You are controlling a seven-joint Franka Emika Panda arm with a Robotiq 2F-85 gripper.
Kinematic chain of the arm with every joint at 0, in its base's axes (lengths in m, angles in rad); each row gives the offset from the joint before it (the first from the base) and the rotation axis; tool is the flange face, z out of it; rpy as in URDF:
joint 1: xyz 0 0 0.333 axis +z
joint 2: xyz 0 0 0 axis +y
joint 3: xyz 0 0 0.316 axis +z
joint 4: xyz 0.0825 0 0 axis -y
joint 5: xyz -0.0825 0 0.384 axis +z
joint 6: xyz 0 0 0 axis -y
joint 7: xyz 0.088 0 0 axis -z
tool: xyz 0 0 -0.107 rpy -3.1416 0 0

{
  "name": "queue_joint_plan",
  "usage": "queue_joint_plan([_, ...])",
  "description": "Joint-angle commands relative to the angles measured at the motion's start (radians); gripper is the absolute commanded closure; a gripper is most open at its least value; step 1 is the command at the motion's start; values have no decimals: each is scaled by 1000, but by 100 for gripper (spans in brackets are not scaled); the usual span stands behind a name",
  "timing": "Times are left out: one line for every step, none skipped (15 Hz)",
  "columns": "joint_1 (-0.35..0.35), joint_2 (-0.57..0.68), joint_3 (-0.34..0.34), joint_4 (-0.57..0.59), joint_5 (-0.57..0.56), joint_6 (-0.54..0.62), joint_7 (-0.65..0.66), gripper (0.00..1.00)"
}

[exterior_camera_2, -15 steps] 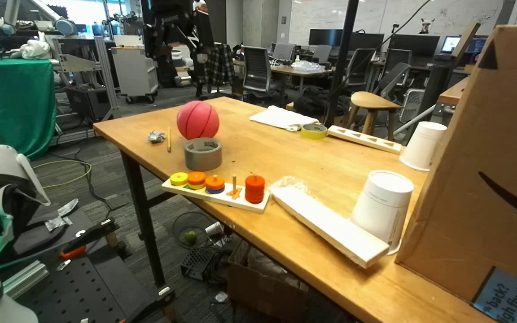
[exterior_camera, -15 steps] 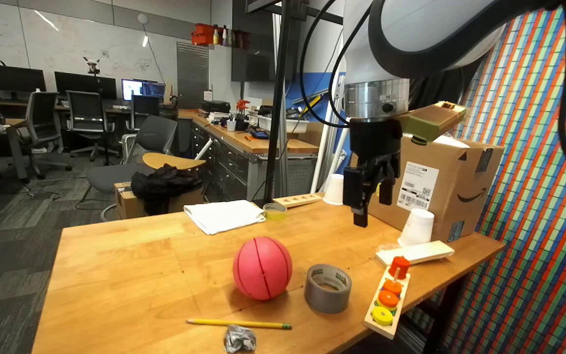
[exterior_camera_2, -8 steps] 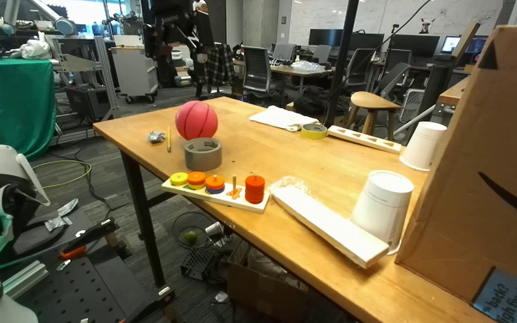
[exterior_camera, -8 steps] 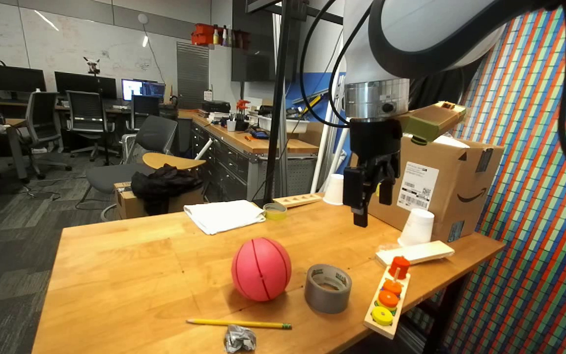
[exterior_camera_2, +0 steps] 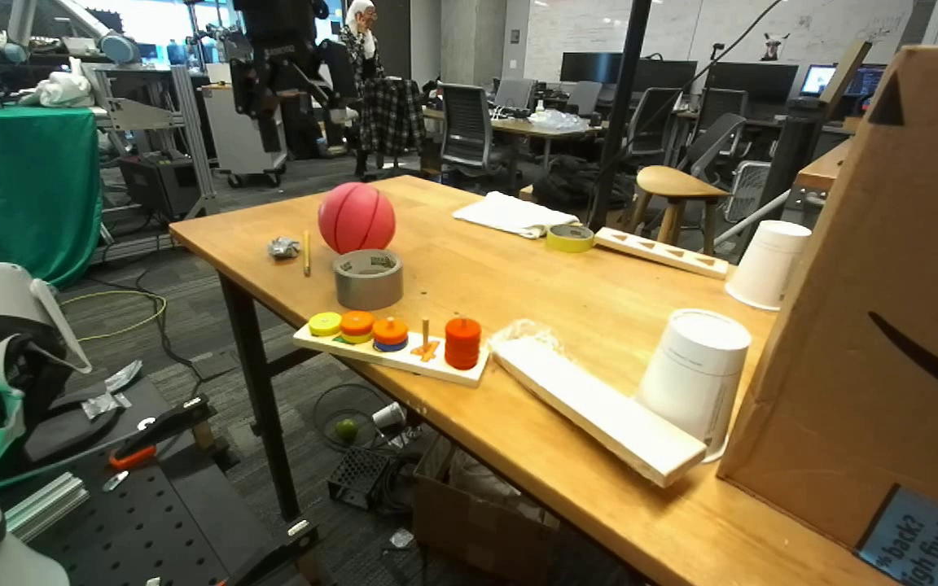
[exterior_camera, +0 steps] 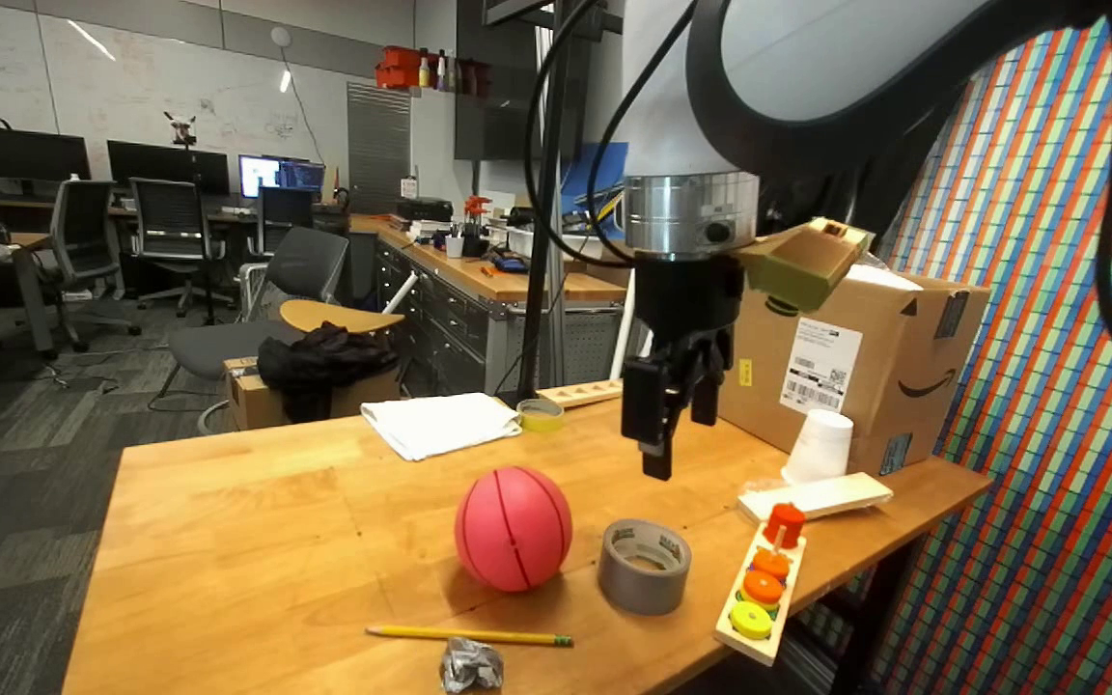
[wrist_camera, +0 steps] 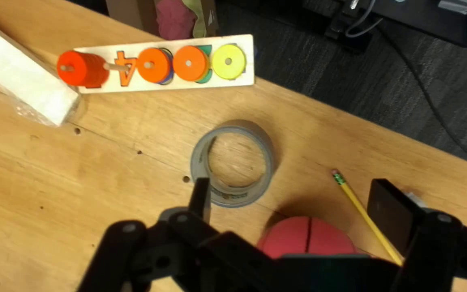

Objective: Push the ball to the right

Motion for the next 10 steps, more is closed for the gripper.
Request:
queue_joint_plan([92, 41, 32, 16, 113, 80, -14, 0])
queue_joint_plan([123, 64, 42, 19, 158, 126, -39, 0])
queue_joint_plan([147, 90, 53, 31, 194, 160, -55, 0])
queue_joint_plan([171, 117, 67, 43, 220, 202, -69, 0])
queue_joint_plan([190, 140, 80, 53, 235, 241, -83, 0])
queue_joint_plan([205, 167, 95, 62, 238, 290, -96, 0])
queue_joint_plan([216, 204, 107, 80, 237, 321, -106, 0])
queue_joint_plan([226, 236, 112, 99, 243, 338, -125, 0])
queue_joint_plan([232, 275, 118, 116, 247, 363, -142, 0])
queue_joint_plan([235, 305, 121, 133, 252, 371, -161, 0])
